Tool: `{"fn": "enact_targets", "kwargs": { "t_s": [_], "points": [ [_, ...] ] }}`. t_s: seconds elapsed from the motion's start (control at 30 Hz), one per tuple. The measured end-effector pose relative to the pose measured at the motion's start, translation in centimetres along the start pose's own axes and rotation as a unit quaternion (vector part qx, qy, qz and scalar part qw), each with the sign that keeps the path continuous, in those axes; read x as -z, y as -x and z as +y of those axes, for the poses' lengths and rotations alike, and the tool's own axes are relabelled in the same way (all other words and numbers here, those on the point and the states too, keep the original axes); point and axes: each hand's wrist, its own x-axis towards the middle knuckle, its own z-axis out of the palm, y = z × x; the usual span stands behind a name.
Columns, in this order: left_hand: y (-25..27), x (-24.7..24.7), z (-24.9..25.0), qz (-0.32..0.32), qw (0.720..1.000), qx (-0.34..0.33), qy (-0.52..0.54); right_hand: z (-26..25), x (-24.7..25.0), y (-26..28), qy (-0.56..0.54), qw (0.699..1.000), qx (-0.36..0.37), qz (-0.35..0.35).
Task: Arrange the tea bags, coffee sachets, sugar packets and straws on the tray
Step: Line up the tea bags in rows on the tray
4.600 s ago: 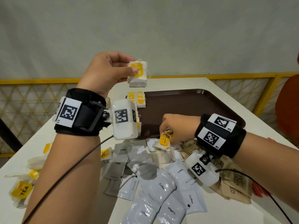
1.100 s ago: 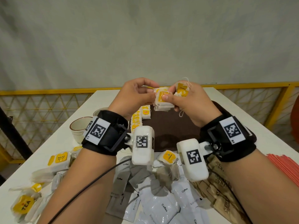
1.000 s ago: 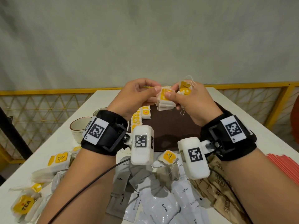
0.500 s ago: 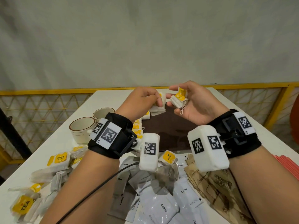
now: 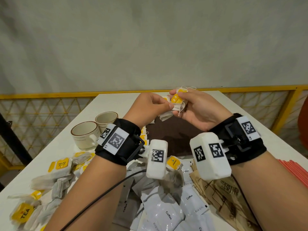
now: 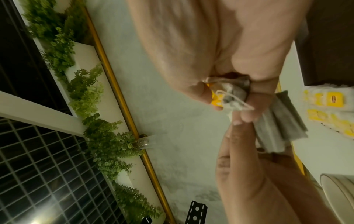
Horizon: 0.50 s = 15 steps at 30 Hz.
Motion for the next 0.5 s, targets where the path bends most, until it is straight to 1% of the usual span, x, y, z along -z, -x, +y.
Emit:
{"fn": "enact_targets", "kwargs": {
  "t_s": [0.2,0.33,0.43,0.5],
  "points": [
    [-0.1,1.3,-0.3,0.0,1.0,-0.004,-0.009,-0.5,1.2,-0.2,0.043,0.997,0.014,0.062],
    [-0.1,2.1,-0.5,-0.014,1.0,-0.016,-0.004,-0.5,1.6,-0.2,0.035,0.996,0.017,0.076],
    [0.1,2.5,-0.1,-0.009,0.999,-0.029,0.009,-0.5,1.8,-0.2,0.099,0.991,0.009,0.089],
    [0.2,2.7,0.1,-0.003,0.999,-0.037,0.014,-0.4,2.0,-0.1,0.139,0.987,0.008,0.08]
  ]
}}
